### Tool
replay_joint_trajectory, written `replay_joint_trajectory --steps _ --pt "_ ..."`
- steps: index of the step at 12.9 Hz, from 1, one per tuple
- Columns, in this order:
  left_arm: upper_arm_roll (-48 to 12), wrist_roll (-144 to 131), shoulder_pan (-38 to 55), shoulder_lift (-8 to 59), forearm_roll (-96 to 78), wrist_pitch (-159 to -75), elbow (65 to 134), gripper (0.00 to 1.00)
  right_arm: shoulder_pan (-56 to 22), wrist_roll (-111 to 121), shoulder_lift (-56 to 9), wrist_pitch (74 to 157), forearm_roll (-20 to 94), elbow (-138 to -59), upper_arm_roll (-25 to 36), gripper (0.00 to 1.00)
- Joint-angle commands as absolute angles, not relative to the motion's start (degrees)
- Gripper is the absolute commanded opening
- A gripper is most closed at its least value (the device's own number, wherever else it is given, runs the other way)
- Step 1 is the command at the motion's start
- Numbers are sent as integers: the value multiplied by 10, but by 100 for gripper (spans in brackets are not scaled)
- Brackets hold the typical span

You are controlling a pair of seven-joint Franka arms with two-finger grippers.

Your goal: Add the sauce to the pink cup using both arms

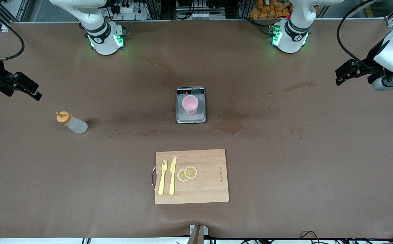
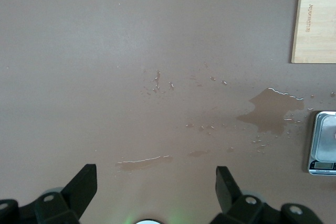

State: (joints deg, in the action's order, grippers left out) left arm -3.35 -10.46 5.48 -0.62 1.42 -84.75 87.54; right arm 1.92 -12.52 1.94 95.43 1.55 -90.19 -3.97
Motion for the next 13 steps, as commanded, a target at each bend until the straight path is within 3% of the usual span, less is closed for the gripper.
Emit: replay_joint_trajectory --steps 1,13 --pt "-33 -97 53 -11 4 -822 876 100 15 -119 11 951 -14 -875 -37 100" --pt "-28 -97 41 -20 4 -820 874 100 5 -93 -14 951 -47 -846 -37 100"
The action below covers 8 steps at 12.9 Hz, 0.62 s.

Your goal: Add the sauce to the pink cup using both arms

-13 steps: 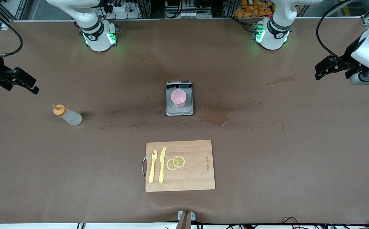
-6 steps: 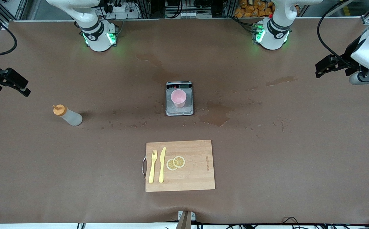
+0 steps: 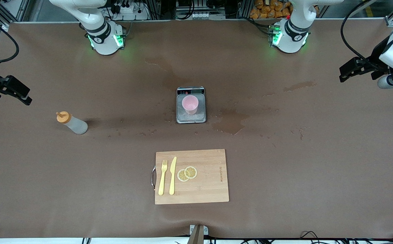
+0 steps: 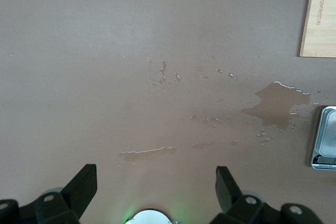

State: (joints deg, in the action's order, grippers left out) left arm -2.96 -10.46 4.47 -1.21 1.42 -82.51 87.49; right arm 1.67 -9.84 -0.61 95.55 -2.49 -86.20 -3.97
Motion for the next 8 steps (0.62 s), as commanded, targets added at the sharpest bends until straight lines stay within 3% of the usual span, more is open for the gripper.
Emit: replay_joint_trajectory --steps 1,8 --pt "-27 -97 42 -18 4 -820 873 100 4 -93 -14 951 -47 -847 -37 100" --pt "-27 -97 46 -5 6 -822 856 100 4 -100 -15 952 -35 -847 -37 100"
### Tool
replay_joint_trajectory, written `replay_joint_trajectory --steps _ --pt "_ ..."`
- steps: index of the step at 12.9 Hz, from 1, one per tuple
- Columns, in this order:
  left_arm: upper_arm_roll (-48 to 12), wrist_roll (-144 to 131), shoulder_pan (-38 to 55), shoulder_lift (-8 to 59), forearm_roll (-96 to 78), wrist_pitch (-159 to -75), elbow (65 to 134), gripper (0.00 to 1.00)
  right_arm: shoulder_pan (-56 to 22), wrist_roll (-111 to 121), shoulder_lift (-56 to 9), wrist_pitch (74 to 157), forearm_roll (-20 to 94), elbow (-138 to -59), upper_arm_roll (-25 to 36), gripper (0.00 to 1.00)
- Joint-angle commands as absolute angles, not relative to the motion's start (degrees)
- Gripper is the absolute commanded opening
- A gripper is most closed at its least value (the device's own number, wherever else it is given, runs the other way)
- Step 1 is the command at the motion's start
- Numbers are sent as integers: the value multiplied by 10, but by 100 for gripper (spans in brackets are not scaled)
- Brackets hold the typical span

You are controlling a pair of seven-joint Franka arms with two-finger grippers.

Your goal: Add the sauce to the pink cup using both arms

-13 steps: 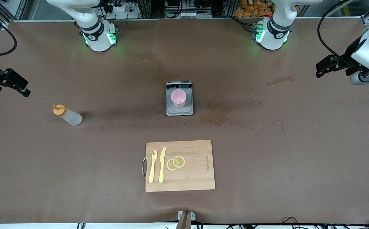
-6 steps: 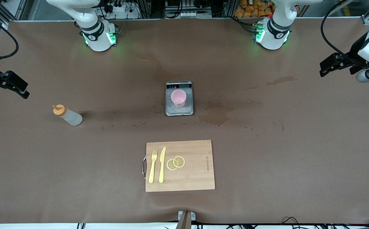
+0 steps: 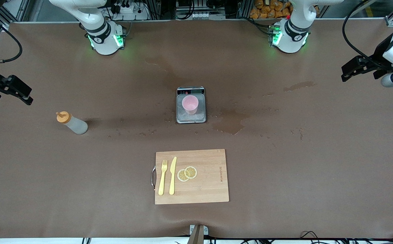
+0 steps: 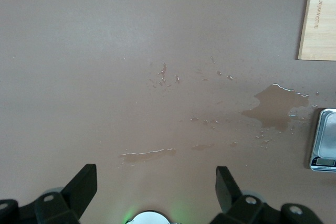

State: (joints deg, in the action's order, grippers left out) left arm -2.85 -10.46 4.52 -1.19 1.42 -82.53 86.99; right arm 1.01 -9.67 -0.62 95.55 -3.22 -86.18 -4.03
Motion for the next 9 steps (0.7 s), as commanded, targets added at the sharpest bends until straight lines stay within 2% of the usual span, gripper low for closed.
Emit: replay_joint_trajectory --steps 1,5,9 --pt "-26 -98 47 1 7 -824 846 100 3 -101 -16 952 -34 -847 -36 100" --pt "-24 -98 49 4 4 -839 842 100 18 -99 -17 948 14 -847 -32 100" --pt "-24 -104 48 3 4 -839 843 100 15 -100 -16 947 12 -847 -33 100"
